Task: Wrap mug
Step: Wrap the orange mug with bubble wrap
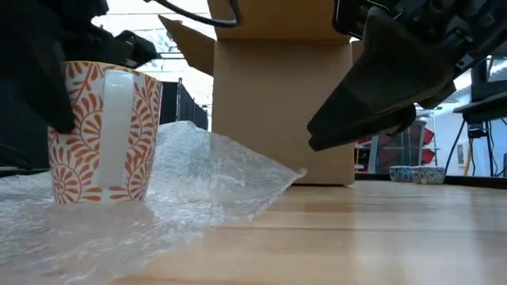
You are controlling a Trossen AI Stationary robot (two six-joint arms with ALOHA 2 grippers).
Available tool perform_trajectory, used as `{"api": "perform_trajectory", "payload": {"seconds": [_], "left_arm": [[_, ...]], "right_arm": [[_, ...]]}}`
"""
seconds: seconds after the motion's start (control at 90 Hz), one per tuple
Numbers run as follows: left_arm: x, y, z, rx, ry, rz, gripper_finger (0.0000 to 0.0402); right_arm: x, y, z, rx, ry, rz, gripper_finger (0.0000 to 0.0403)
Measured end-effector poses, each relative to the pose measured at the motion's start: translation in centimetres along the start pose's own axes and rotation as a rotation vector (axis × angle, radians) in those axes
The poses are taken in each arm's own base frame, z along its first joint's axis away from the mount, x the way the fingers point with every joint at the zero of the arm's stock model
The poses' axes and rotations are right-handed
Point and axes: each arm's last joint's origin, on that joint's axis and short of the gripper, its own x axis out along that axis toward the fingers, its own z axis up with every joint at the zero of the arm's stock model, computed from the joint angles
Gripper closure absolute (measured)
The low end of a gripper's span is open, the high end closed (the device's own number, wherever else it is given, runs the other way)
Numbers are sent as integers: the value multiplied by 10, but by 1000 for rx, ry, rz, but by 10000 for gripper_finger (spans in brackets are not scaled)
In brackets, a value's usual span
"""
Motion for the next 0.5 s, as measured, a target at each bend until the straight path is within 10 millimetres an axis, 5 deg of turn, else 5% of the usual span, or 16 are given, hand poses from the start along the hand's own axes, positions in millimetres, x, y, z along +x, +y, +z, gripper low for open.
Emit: {"api": "perform_trajectory", "payload": {"seconds": [0.322,0.5], "left_arm": [[0,0,-1,20,18,-31,385],[-1,1,0,18,15,-24,389]], "right_arm": [[0,-1,-1,-9,12,-9,202],[0,-1,-2,-10,14,-9,202]]}}
